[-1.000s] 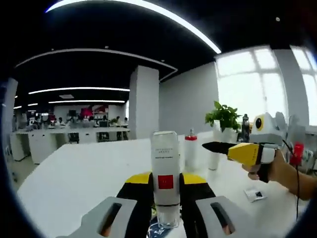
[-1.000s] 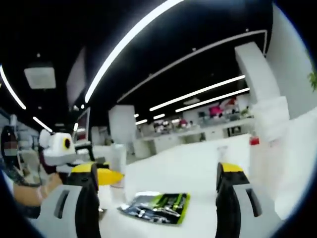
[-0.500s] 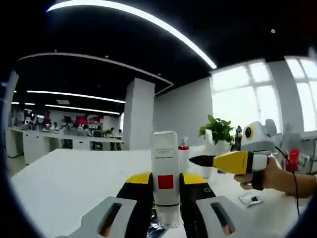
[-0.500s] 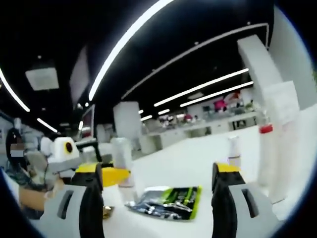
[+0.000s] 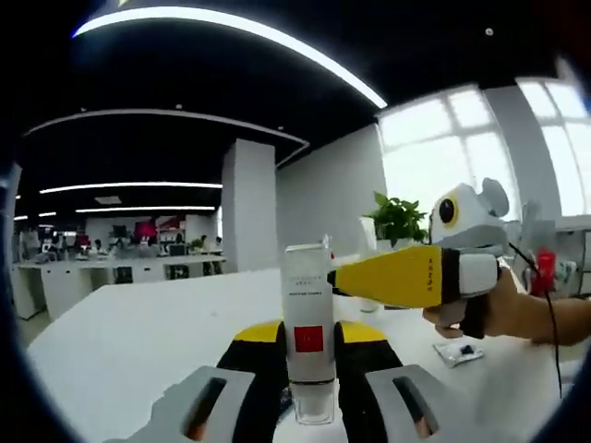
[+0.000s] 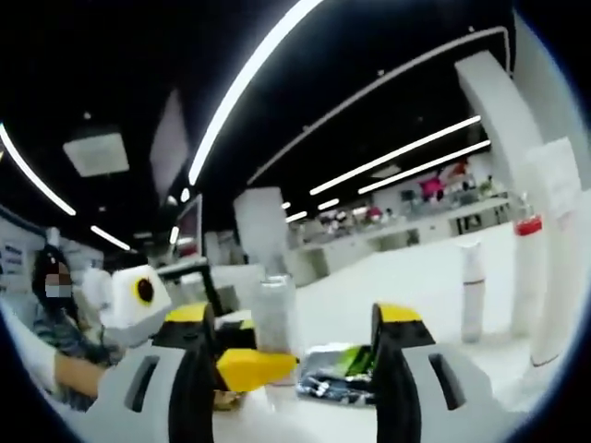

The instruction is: Arrange the skincare products in the storage area until every visible bottle or jar stands upright without overlapping.

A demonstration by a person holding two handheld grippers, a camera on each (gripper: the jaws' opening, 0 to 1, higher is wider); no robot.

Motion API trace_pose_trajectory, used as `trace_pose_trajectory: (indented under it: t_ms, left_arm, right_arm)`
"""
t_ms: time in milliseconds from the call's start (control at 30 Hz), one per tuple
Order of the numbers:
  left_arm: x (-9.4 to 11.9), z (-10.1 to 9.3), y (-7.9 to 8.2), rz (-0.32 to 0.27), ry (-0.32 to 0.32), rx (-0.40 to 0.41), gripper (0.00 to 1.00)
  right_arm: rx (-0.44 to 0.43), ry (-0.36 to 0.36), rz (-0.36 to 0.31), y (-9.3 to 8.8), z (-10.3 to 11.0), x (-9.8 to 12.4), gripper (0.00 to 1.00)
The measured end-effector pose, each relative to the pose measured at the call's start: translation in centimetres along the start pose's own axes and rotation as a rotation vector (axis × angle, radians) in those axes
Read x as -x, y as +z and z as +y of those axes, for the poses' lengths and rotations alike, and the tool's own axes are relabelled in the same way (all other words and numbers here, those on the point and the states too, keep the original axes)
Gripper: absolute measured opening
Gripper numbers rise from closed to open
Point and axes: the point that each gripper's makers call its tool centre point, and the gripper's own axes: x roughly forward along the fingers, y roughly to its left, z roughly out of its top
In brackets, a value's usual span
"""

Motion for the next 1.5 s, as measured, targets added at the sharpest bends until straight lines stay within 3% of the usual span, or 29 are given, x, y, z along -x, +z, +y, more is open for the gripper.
trace_pose_trajectory:
  t_ms: [100,167,267,333,400,633,700,767,800,1033,1100,1200,1233,1300,1433,1467,1500]
  left_arm:
    - [-0.2,-0.7,-0.5,0.028,0.003,-0.084,0.2]
    - [-0.2,-1.6,-0.4,0.015,-0.002,-0.111,0.2]
    - [-0.2,-2.0,-0.3,0.012,-0.011,-0.11,0.2]
    - [-0.2,-2.1,-0.2,0.011,-0.012,-0.11,0.2]
    - [-0.1,-2.0,-0.3,0.012,-0.004,-0.133,0.2]
    - [-0.2,-2.6,-0.8,-0.005,-0.066,-0.169,0.24]
    - [-0.2,-3.0,-1.0,-0.002,-0.1,-0.133,0.35]
    - [-0.3,-3.2,-1.4,0.009,-0.113,-0.084,0.48]
    - [-0.3,-3.0,-1.5,0.015,-0.104,-0.083,0.5]
    - [0.3,-2.4,-2.8,0.057,-0.063,-0.124,0.49]
    - [0.5,-2.7,-2.4,0.045,-0.046,-0.163,0.42]
    - [0.7,-2.7,-2.2,0.041,-0.032,-0.214,0.24]
    - [0.8,-2.6,-1.6,0.015,-0.004,-0.312,0.22]
    - [1.0,-2.7,-1.1,-0.006,0.043,-0.415,0.21]
    - [1.4,-1.6,-0.7,0.01,0.112,-0.479,0.2]
    - [1.7,-0.5,-0.2,0.021,0.186,-0.618,0.2]
    - [1.6,-0.1,0.1,0.029,0.2,-0.649,0.2]
  right_arm:
    - [-0.002,0.006,-0.007,0.1,0.3,0.1,0.63]
    - [-0.009,0.012,0.011,0.1,-0.4,-0.2,0.58]
    - [-0.005,0.009,0.027,-0.1,-0.7,-0.5,0.5]
    - [-0.001,0.006,0.032,-0.2,-1.0,-0.6,0.41]
    - [0.012,0.005,0.054,-0.4,-1.3,-0.8,0.22]
    - [0.107,-0.044,0.079,-0.4,-2.9,-1.4,0.2]
    - [0.136,-0.055,0.054,0.1,-3.4,-1.5,0.2]
    - [0.13,-0.056,0.043,0.4,-3.6,-1.3,0.2]
    - [0.117,-0.06,0.023,0.9,-3.7,-1.2,0.2]
    - [0.01,-0.022,-0.112,3.7,-4.1,-0.6,0.2]
    - [-0.024,-0.001,-0.134,4.0,-3.8,-0.5,0.2]
    - [-0.05,0.03,-0.148,4.1,-3.3,-0.5,0.2]
    - [-0.061,0.035,-0.164,4.2,-3.2,-0.6,0.2]
    - [-0.074,0.058,-0.196,4.7,-3.0,-0.4,0.2]
    - [-0.069,0.07,-0.183,4.6,-2.6,-0.3,0.2]
    - [-0.05,0.069,-0.171,4.3,-2.4,-0.6,0.21]
    - [-0.028,0.065,-0.163,4.2,-2.4,-0.7,0.22]
